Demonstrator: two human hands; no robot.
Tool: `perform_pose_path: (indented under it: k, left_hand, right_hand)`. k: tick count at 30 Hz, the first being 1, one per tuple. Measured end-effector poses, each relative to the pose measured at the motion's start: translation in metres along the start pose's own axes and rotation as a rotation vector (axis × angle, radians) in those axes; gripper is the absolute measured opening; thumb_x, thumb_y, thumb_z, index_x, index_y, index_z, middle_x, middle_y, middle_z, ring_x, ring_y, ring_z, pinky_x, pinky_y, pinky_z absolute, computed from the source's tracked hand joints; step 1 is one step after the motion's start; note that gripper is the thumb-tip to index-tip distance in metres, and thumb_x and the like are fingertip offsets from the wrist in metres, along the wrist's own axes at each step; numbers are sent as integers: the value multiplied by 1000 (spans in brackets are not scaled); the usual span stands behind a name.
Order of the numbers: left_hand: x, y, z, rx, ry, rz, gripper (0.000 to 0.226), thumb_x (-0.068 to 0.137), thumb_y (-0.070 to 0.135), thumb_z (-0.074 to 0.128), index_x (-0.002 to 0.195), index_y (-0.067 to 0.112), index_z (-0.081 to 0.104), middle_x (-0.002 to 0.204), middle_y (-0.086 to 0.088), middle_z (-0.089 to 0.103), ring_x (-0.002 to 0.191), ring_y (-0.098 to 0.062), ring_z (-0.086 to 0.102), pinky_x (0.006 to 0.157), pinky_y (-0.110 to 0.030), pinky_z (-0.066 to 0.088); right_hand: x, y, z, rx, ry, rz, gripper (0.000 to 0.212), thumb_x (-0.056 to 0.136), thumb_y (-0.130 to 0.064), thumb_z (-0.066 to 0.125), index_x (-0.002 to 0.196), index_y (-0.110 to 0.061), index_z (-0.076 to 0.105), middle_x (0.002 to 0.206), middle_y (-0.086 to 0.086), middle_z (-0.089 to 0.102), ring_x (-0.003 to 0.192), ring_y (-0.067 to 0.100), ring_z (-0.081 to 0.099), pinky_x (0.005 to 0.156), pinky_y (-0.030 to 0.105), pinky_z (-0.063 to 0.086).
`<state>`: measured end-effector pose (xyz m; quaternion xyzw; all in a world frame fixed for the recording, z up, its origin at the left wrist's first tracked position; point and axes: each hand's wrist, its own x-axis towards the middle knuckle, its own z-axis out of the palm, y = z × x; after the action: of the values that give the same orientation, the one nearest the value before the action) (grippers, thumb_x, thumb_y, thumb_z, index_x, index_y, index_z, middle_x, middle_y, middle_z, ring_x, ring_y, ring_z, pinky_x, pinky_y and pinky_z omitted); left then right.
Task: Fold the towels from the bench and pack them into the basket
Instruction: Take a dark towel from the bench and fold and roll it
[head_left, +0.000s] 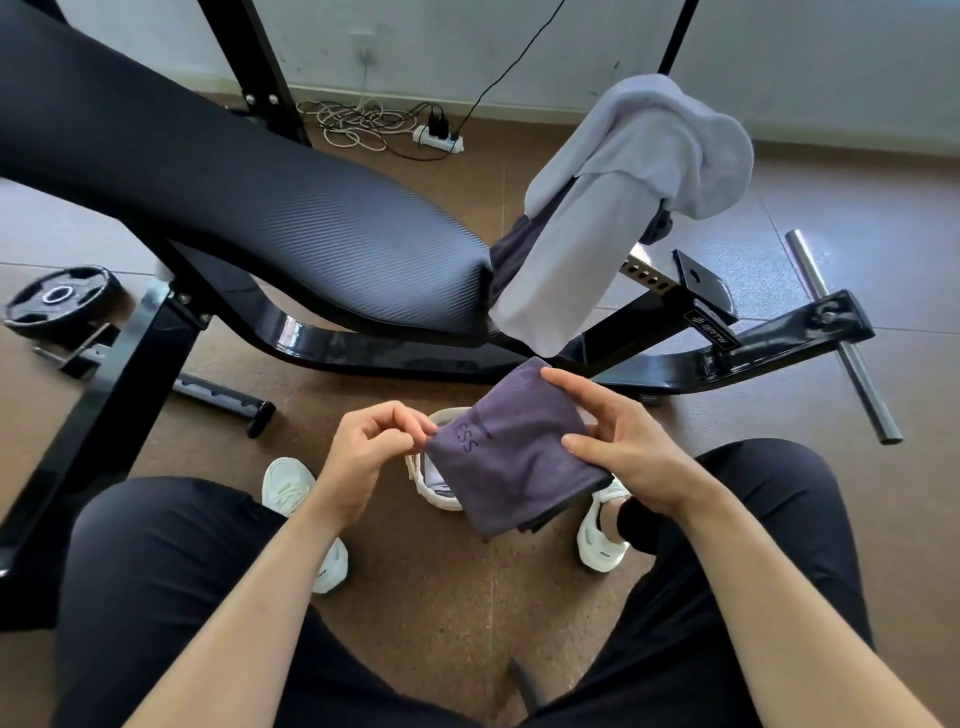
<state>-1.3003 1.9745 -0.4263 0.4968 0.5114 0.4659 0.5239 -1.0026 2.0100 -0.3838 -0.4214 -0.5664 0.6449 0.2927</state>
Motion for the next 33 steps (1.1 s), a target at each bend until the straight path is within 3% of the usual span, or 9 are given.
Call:
perform_pose_path:
  k: [5,8,10,13,17,23,28,31,33]
  left_hand:
    - [5,-7,8,176,-1,-17,29,75,38,79,100,26,70,101,4,72,99,-15,68,87,-34,55]
    - [9,-7,17,160,-192,-71,71,72,51,82,136,33,55,133,7,64,127,-13,59,105,-36,48]
    - [10,-6,21,173,-342,-111,79,76,50,83,145,36,47,141,10,59,132,-11,56,108,-35,46]
    - [8,-3,22,255,-443,-157,59,86,35,80,139,29,56,130,9,66,120,-9,64,98,-30,54]
    - [8,-5,19,304,-332,-111,28,88,30,77,116,27,69,110,8,74,104,-8,70,85,-23,55]
    - [9,-9,16,313,-261,-110,31,92,31,73,122,31,63,107,23,68,102,3,66,81,-12,49]
    - [9,-15,17,360,-225,-98,32,93,30,72,123,30,61,109,17,68,103,-3,66,83,-17,49]
    - [8,-16,18,441,-201,-43,35,89,25,76,119,33,60,107,15,67,100,-5,65,84,-22,49]
    - [6,-17,20,475,-215,-3,47,85,22,80,122,38,55,109,17,63,99,-6,63,83,-24,49]
  right_hand:
    - [-2,0,6,-73,-142,17,68,96,14,52,148,-30,50,146,-2,56,126,29,63,99,44,54]
    - [-1,0,16,-120,-221,11,66,95,17,51,147,-24,50,146,-3,57,127,25,62,97,35,53]
    - [0,-2,20,-111,-261,-2,64,95,18,51,147,-20,50,149,-4,54,129,23,60,101,36,53]
    - [3,-2,18,-87,-251,13,61,95,16,52,145,-19,52,146,-1,57,130,23,60,105,42,52]
    - [7,1,12,-106,-178,41,47,96,15,53,133,-12,62,136,0,65,123,22,65,99,37,56]
    - [11,12,3,-312,-81,72,39,92,-3,68,116,-33,74,115,12,73,90,27,62,89,60,53]
    - [9,9,3,-481,-92,70,50,85,-4,75,125,-33,69,106,-9,71,67,6,56,64,20,47]
    - [11,14,6,-581,-56,72,52,84,-5,74,128,-33,67,95,-28,67,61,6,56,60,16,45]
    - [13,18,9,-549,12,83,49,88,-5,71,127,-33,67,95,-21,69,61,15,61,59,24,53]
